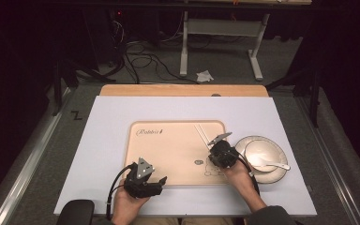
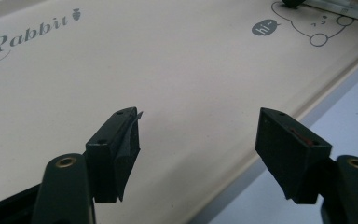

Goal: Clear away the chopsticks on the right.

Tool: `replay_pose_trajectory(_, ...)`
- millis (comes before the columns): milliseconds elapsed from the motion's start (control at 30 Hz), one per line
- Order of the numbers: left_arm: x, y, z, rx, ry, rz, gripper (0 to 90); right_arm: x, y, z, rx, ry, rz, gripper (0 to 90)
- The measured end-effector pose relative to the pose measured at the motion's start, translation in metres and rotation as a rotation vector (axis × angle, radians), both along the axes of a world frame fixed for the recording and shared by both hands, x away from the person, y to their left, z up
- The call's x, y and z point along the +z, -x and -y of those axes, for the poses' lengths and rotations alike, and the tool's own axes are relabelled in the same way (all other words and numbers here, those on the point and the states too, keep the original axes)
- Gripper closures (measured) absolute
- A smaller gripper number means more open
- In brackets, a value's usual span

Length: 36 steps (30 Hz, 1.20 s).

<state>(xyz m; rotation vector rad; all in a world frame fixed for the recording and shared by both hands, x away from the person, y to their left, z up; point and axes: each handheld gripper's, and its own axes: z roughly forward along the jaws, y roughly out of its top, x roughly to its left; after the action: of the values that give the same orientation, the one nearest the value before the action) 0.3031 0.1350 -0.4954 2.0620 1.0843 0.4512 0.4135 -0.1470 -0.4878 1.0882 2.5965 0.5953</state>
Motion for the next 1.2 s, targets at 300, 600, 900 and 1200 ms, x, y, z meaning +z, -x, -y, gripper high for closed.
replay_pose_trajectory(300,0.000,0.000,0.000,0.003,-0.008,0.004,31.0,0.001,-0.001,0.002,-0.004,0.002,-0.007,87.8)
replay_pose_trajectory(600,-0.002,-0.001,0.000,-0.001,-0.007,0.000,30.7,0.004,0.000,0.003,0.004,-0.004,0.005,84.3)
replay_pose_trajectory(900,-0.001,0.000,0.001,-0.006,-0.012,0.006,30.7,0.004,0.001,0.003,0.001,-0.004,0.008,84.2)
replay_pose_trajectory(1200,-0.001,0.000,0.001,-0.007,-0.015,0.008,30.6,0.010,0.004,0.006,0.024,-0.037,0.019,80.4)
